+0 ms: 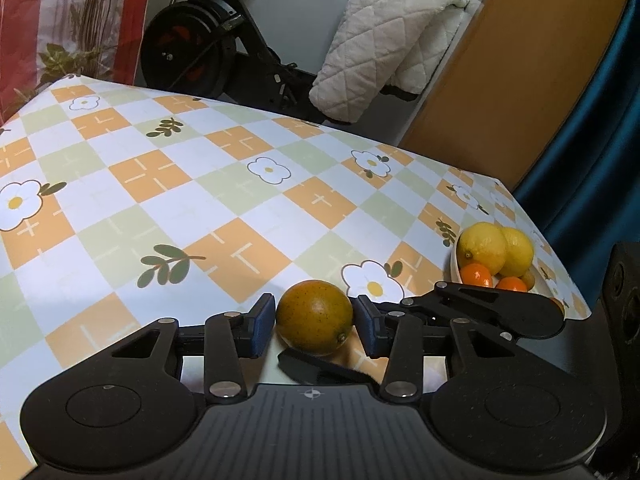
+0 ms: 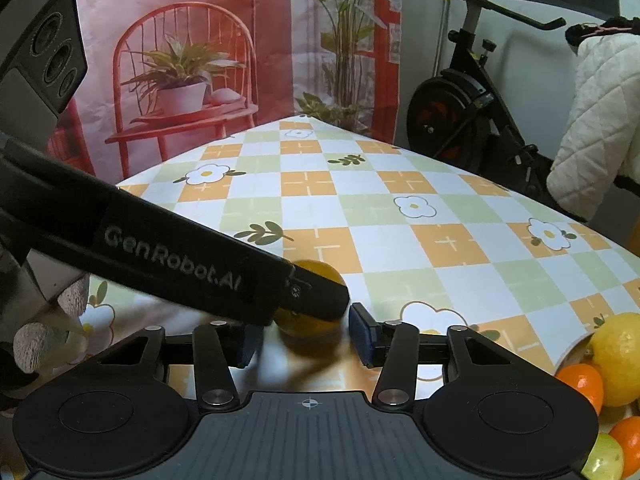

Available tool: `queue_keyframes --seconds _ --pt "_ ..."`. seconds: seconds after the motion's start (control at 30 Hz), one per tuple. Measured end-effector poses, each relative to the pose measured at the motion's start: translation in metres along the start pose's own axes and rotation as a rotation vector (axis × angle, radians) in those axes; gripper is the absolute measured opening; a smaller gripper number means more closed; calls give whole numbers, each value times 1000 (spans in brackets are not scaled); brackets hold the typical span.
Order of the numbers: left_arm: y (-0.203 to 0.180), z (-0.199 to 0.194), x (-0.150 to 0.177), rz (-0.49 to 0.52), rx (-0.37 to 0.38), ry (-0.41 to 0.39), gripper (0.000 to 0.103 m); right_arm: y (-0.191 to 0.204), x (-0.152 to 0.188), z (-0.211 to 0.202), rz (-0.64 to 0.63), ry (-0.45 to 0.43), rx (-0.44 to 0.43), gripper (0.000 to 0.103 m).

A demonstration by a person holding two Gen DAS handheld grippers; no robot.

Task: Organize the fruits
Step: 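Carry the orange in the left tool over the plate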

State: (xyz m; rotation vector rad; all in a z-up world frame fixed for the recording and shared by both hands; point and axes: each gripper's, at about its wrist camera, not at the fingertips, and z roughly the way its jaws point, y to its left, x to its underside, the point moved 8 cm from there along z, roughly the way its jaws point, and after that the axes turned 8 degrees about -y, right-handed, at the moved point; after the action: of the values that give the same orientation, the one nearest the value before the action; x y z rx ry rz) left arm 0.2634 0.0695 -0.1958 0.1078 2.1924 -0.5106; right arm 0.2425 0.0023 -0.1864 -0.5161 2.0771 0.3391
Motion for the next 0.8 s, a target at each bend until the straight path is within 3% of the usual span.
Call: queue_keyframes --seconds 0.4,0.8 --pt "-23 -9 4 29 15 -7 46 -8 4 -24 81 -28 13 39" --pt "-76 -15 -3 106 51 -32 46 -31 0 -70 117 -112 83 39"
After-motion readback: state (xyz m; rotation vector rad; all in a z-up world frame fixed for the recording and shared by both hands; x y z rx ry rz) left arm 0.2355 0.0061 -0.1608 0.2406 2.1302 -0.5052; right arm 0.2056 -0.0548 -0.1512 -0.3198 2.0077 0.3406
